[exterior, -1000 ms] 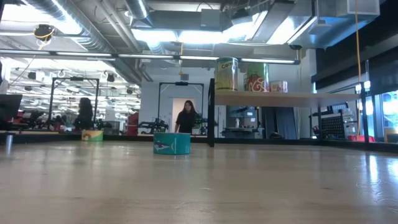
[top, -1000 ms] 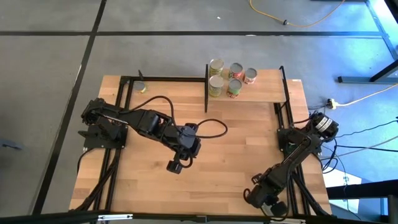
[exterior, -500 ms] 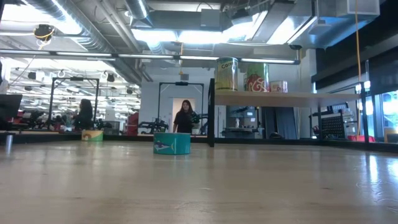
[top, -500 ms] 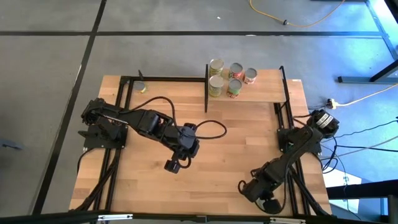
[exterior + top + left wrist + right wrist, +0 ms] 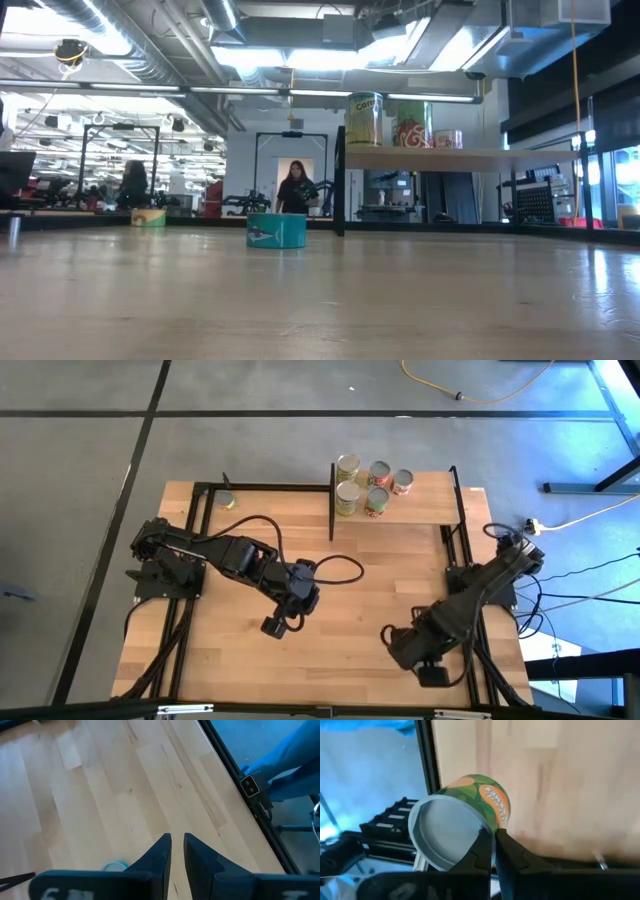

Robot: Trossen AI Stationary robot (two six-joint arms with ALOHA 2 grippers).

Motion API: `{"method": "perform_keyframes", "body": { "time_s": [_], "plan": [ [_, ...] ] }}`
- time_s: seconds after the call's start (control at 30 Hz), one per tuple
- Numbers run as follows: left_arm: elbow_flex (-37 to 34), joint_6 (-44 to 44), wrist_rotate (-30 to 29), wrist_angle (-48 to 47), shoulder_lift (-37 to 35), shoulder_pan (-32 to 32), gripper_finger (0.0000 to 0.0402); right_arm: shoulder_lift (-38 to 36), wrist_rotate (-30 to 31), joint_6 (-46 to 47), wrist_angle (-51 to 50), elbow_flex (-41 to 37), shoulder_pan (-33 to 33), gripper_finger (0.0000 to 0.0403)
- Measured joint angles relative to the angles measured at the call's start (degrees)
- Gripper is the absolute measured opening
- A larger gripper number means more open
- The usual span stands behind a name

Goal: Pick and place cans onto a shelf
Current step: Put the dark green can on the shelf

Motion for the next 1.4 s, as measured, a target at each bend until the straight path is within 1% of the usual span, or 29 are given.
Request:
{"method": "perform_keyframes", "body": {
  "time_s": [0.13,0.2,0.27,0.37,0.5,0.63,0.8,0.87,1.0,1.17,1.4],
  "plan": [
    [-0.01,1.02,0.01,-0.19,0.0,-0.04,0.0045,-0.65,4.28,4.48,-7.56,5.79,-0.73,0.0008],
    [-0.02,1.45,-0.01,-0.22,0.0,-0.04,0.0045,-1.73,5.63,4.62,-5.99,6.9,-1.04,0.0008],
    [-0.02,1.5,-0.01,-0.3,0.0,-0.04,0.0045,-2.44,7.9,5.78,-6.95,8.01,-1.89,0.0008],
    [-0.02,1.52,-0.02,-0.32,0.0,0.05,0.0045,-4.36,11.42,5.85,-6.69,7.82,-3.47,0.0008],
    [-0.02,1.47,-0.04,-0.84,0.0,0.07,0.0045,-7.61,16.43,5.45,-6.74,7.82,-6.78,0.0008],
    [-0.02,1.06,-0.02,-1.74,0.0,0.07,0.0045,-11.71,22.57,2.78,-6.73,7.82,-10.85,0.0008],
    [-0.02,1.02,-0.07,-1.7,0.0,0.09,0.0045,-17.27,29.53,-0.72,-6.74,7.82,-18.3,0.0008],
    [-0.02,1.03,-0.05,-1.72,0.0,0.09,0.0045,-19.11,30.63,-2.52,-6.73,7.8,-22.21,0.0008],
    [-0.02,1.02,-0.07,-1.72,0.0,0.09,0.0045,-21.8,30.78,-6.47,-6.75,7.81,-31.02,0.0008],
    [-0.02,0.97,-0.03,-1.74,0.0,0.93,0.0045,-22.52,30.48,-12.35,-6.75,7.8,-42.54,0.0008],
    [-0.02,-0.17,-0.07,-2.0,0.0,3.62,0.0045,-20.49,24.15,-23.17,-6.66,7.78,-57.65,0.0008]
  ]
}}
